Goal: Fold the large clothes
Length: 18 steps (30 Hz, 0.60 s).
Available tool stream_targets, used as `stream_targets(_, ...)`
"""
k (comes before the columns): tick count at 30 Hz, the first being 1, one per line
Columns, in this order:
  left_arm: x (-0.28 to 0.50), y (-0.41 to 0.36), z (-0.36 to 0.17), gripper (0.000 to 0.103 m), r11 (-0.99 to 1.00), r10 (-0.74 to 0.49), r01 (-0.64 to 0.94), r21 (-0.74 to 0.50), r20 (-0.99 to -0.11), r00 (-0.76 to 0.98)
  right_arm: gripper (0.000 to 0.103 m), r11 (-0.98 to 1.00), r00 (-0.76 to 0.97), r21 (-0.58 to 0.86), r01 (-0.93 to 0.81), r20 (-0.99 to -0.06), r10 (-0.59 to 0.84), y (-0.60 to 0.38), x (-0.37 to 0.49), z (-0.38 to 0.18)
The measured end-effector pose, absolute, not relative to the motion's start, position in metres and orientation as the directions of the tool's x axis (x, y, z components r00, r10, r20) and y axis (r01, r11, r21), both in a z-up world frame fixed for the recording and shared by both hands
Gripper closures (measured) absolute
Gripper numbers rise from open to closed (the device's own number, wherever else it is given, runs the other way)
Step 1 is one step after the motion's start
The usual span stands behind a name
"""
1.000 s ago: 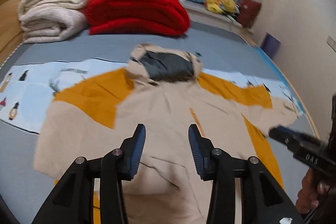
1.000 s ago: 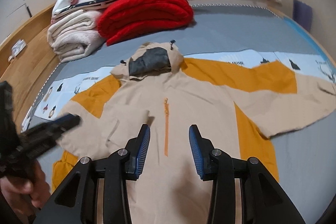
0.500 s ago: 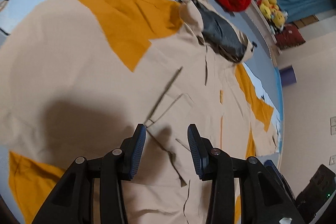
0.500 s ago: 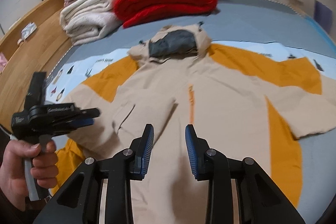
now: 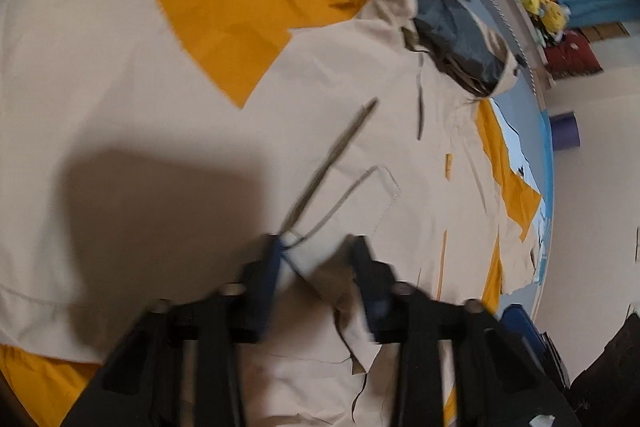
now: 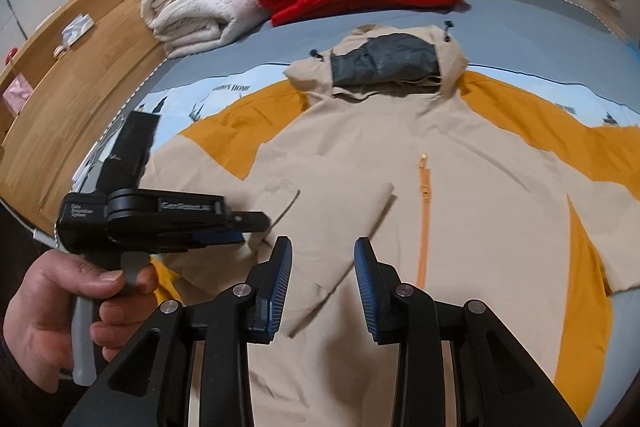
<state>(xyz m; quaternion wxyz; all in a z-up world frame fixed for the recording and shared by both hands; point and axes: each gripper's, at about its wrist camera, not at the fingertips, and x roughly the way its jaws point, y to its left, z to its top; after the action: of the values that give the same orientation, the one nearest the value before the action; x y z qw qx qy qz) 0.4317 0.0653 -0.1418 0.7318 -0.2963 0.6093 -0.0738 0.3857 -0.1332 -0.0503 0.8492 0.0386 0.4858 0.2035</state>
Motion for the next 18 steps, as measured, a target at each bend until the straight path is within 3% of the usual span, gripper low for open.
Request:
stream_targets(1, 0.432, 0.064, -0.136, 0.096, 0.815, -0.477, -0.225, -0.535, -0.838, 0.266, 0.067, 0.911, 0.438, 0.266, -0.317, -0.81, 0.389, -0.131, 0.386, -0.051)
stream_targets(4, 0.436, 0.057, -0.12, 0.099, 0.791, -0.538, -0.143, -0.596, -0.787, 0.301, 0.064, 0.899, 0.414, 0.273, -0.343, -0.815, 0.405, -0.123, 0.385, -0.056)
stream_targets(12, 0.431, 0.017, -0.082, 0.1, 0.673, -0.728, 0.108, -0.731, -0.631, 0.266, 0.062, 0.898, 0.393, 0.257, -0.358, -0.831, 0.395, -0.116, 0.378, -0.066)
stream_targets(18, 0.424, -0.005, -0.073, 0.1, 0.65, -0.759, 0.192, -0.735, -0.616, 0.209, 0.062, 0.937, 0.42, 0.218, -0.272, -0.849, 0.32, -0.129, 0.38, -0.072)
